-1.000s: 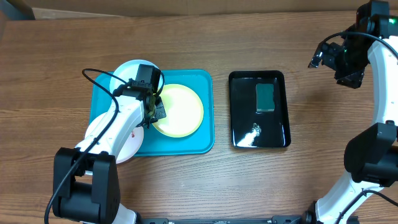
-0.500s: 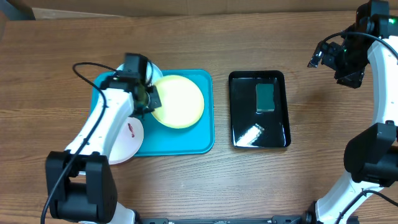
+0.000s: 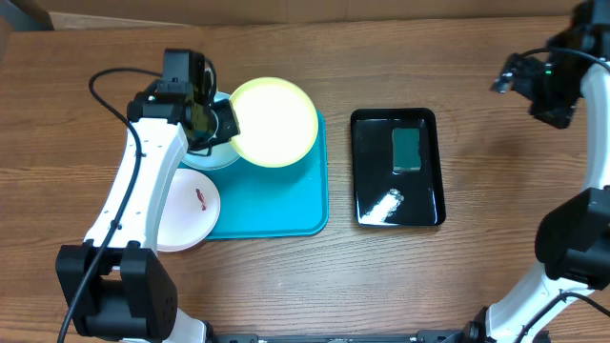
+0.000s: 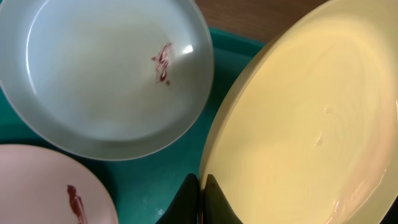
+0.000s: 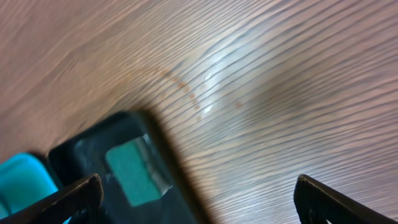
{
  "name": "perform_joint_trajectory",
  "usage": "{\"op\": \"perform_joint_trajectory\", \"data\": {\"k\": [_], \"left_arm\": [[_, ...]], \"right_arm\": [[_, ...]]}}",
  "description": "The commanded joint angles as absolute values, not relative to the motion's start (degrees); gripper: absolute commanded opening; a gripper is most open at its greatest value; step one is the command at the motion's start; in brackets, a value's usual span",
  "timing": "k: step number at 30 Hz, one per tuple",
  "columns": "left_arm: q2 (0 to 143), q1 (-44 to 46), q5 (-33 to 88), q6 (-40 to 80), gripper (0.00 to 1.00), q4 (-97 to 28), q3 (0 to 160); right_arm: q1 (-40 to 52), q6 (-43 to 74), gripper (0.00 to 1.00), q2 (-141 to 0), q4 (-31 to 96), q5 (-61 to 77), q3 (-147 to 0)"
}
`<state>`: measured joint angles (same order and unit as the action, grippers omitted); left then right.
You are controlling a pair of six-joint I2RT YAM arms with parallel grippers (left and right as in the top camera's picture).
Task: Clean dirty plates on tray and stack at the side
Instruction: 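Lift the yellow plate by its rim with the left gripper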
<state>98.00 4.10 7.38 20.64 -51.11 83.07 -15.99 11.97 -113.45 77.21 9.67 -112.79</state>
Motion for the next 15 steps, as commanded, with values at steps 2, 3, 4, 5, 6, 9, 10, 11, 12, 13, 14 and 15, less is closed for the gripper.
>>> {"op": "perform_joint_trajectory", "data": {"k": [2, 3, 4, 5, 6, 9, 10, 11, 12, 13, 14, 15], "left_arm": [[96.68, 7.79, 8.88, 19.29, 0.04, -50.7, 87.02], [96.68, 8.82, 8.73, 19.31, 0.04, -50.43, 87.35], [96.68, 9.85, 8.27, 19.51, 0.04, -50.15, 87.57], [96.68, 10.9, 7.51, 20.05, 0.04, -49.69, 87.66], [96.68, 12.12, 6.7, 20.91, 0.04, -49.25, 87.66], [96.73, 16.84, 3.9, 22.15, 0.04, -47.24, 87.66], [96.73, 18.15, 2.7, 22.48, 0.04, -46.52, 87.66], [96.73, 19.73, 1.41, 22.59, 0.04, -45.74, 87.66], [96.73, 21.08, 0.25, 22.57, 0.04, -45.06, 87.66], [96.73, 22.61, -1.34, 22.57, 0.04, -44.42, 87.66], [96.73, 23.92, -2.7, 22.55, 0.04, -43.88, 87.66], [96.73, 25.21, -4.23, 22.48, 0.04, -43.4, 87.66]], "right_arm": [[-21.19, 12.01, 1.0, -113.06, 76.07, 9.43, -113.69], [-22.22, 12.01, 1.0, -113.06, 76.14, 9.5, -113.69], [-23.03, 12.01, 1.0, -113.06, 76.12, 9.47, -113.69], [-23.86, 12.01, 1.0, -113.06, 76.16, 9.5, -113.69], [-24.47, 12.01, 1.0, -113.06, 76.12, 9.47, -113.69], [-26.02, 12.01, 1.0, -113.06, 76.12, 9.47, -113.69], [-26.2, 12.01, 1.0, -113.06, 76.12, 9.47, -113.69], [-26.35, 12.01, 1.0, -113.06, 76.12, 9.47, -113.69], [-26.35, 12.01, 1.0, -113.06, 76.12, 9.47, -113.69], [-26.33, 12.01, 1.0, -113.06, 76.12, 9.5, -113.69], [-26.33, 12.01, 1.0, -113.06, 76.12, 9.5, -113.69], [-26.33, 12.01, 1.0, -113.06, 76.12, 9.47, -113.69]]}}
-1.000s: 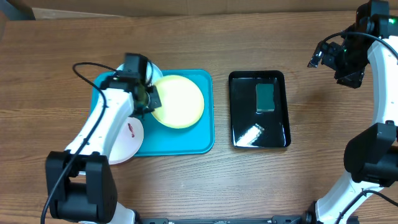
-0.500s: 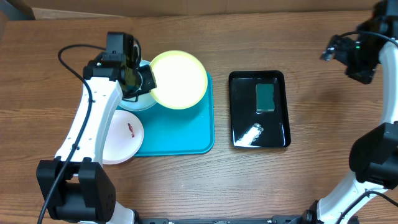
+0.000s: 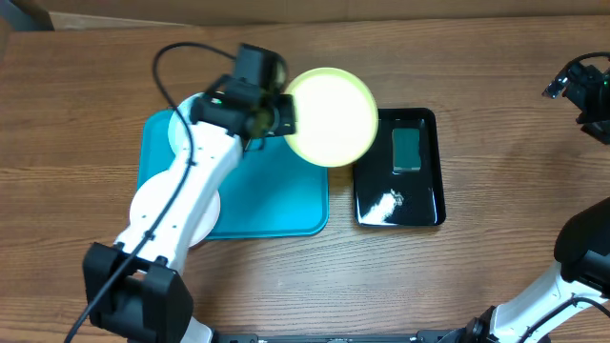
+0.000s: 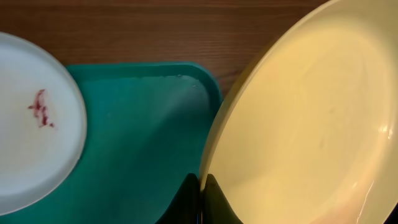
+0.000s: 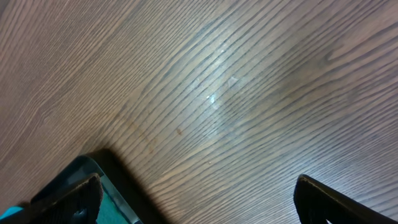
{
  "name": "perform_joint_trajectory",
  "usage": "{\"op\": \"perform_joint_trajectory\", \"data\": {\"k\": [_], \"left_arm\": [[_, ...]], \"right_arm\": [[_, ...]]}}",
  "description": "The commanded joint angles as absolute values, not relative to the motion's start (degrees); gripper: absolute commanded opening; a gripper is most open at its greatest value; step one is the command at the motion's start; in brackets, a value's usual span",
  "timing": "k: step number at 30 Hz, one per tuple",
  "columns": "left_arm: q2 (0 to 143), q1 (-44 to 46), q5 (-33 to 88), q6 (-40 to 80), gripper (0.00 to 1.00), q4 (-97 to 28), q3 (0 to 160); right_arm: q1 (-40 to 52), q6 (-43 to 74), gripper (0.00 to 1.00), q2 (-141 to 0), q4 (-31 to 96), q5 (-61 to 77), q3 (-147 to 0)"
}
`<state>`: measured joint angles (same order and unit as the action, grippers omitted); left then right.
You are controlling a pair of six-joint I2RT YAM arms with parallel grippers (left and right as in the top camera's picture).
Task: Clean dirty plates on tray and stack at the side
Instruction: 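Lift the yellow plate by its rim with the left gripper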
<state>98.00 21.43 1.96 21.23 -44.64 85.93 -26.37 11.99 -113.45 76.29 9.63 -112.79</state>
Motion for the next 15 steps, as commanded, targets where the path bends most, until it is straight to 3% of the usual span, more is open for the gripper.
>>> {"op": "perform_joint_trajectory", "data": {"k": [1, 15], "left_arm": [[96.73, 26.55, -6.02, 22.48, 0.04, -42.96, 87.66], [96.73, 42.85, -28.29, 17.23, 0.04, -33.87, 87.64]], "right_arm": [[-26.33, 12.01, 1.0, -113.06, 76.12, 9.5, -113.69], [-26.33, 12.01, 1.0, -113.06, 76.12, 9.5, -113.69]]}}
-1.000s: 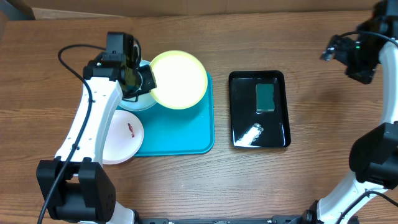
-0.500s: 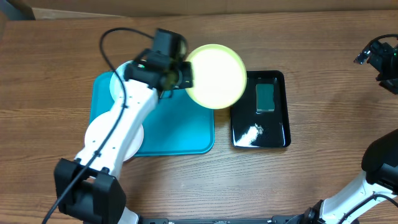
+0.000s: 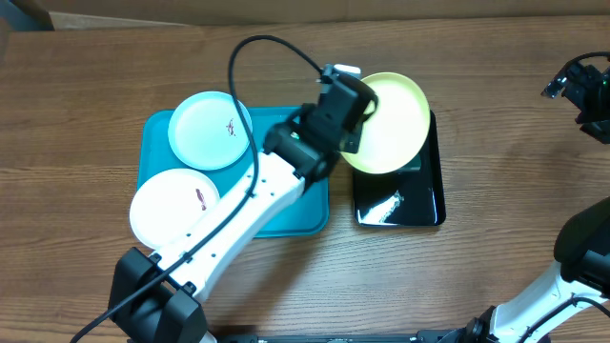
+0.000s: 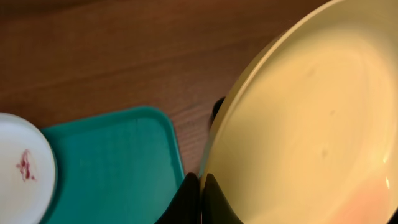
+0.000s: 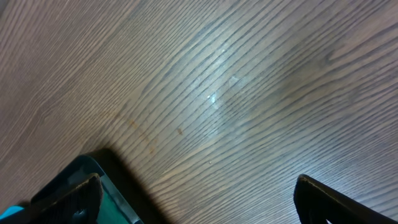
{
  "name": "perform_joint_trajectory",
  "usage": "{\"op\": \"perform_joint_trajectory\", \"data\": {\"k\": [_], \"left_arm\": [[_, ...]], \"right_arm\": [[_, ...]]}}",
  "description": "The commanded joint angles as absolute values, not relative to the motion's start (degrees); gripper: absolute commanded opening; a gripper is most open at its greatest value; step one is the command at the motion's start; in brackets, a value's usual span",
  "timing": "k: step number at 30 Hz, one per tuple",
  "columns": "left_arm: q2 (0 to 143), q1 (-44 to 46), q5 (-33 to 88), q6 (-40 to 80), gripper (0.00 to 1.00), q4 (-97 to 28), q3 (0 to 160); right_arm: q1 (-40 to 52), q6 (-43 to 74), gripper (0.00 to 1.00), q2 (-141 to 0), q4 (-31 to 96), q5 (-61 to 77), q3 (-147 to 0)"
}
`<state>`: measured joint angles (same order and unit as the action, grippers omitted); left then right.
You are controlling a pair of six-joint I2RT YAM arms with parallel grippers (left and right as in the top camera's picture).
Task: Clean dirty plates on tray and stack at the side
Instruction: 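Lift the yellow plate by its rim with the left gripper, then swing the yellow plate left and lower it onto the table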
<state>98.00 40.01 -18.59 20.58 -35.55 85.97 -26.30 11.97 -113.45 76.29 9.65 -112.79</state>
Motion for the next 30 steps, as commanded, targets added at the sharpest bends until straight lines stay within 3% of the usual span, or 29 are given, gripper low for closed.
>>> {"op": "perform_joint_trajectory", "data": {"k": [1, 16, 30], "left_arm": [[96.73, 43.99, -30.96, 15.94, 0.04, -33.21, 87.64], [96.73, 58.48, -57.28, -14.09, 0.04, -20.03, 87.64], [96.73, 61.56, -61.91, -35.29, 0.04, -5.06, 87.64]], "right_arm": [[-26.33, 12.01, 1.0, -113.06, 76.12, 9.5, -113.69], [-26.33, 12.01, 1.0, -113.06, 76.12, 9.5, -113.69], [-26.33, 12.01, 1.0, -113.06, 76.12, 9.47, -113.69]]}}
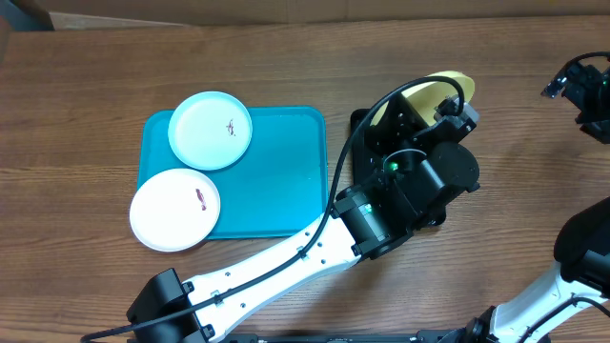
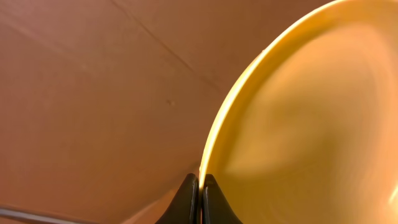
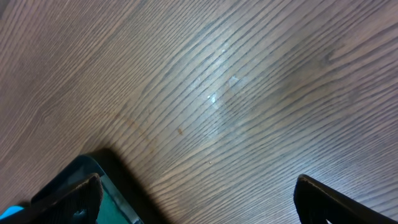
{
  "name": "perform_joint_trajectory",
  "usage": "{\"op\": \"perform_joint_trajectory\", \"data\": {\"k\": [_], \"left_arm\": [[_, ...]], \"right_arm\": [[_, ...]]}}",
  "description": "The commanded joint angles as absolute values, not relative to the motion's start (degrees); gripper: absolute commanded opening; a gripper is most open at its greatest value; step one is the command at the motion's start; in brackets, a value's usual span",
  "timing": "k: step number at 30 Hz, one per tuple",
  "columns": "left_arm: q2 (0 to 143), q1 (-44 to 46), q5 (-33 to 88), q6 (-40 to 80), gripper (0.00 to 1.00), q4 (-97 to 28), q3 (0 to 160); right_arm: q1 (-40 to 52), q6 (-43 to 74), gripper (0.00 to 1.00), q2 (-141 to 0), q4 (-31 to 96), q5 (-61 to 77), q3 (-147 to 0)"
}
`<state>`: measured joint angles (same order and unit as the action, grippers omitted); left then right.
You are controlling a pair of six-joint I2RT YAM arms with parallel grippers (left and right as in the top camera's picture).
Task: Clean dirty plates on tray and stack at the side
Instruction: 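Swing the yellow plate left and lower it onto the table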
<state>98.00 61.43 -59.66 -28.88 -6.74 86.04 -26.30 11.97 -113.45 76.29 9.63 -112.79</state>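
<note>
My left gripper (image 2: 200,186) is shut on the rim of the yellow plate (image 2: 305,124), which stands tilted up on edge above the black tray (image 1: 358,129); overhead only a slice of the yellow plate (image 1: 434,90) shows behind the left arm (image 1: 410,191). A light-blue plate (image 1: 210,131) and a white plate (image 1: 175,209), each with a red smear, lie on the teal tray (image 1: 276,191). My right gripper (image 3: 196,193) is open over bare wood at the table's far right, high above it. The green sponge is hidden under the left arm.
The left arm covers most of the black tray. A corner of the black tray (image 3: 93,186) shows in the right wrist view. The right arm (image 1: 581,86) is at the right edge. Wooden table (image 1: 515,238) lies to the right of the black tray.
The left gripper has moved right and raised the yellow plate, which now stands steeply on edge over the black tray. The arm now hides the tray. The right gripper is unmoved.
The left gripper held the yellow plate by its rim over the teal tray's back. Then the plate was over the gap between trays, then over the black tray's top, and now it is tipped up there. The right gripper drew back right early and stayed.
</note>
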Motion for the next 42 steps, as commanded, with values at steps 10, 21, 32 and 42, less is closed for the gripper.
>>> {"op": "perform_joint_trajectory", "data": {"k": [10, 21, 32, 42], "left_arm": [[96.73, 61.34, -60.58, -34.22, 0.04, -2.92, 87.64], [96.73, 57.65, -53.52, -7.44, 0.04, -17.23, 87.59], [96.71, 51.33, -34.92, 9.87, 0.04, -24.47, 87.59], [96.71, 19.75, 20.49, 27.66, 0.04, -28.45, 87.59]], "right_arm": [[-26.33, 12.01, 1.0, -113.06, 76.12, 9.47, -113.69], [-26.33, 12.01, 1.0, -113.06, 76.12, 9.5, -113.69], [-26.33, 12.01, 1.0, -113.06, 76.12, 9.5, -113.71], [-26.33, 12.01, 1.0, -113.06, 76.12, 9.5, -113.69]]}}
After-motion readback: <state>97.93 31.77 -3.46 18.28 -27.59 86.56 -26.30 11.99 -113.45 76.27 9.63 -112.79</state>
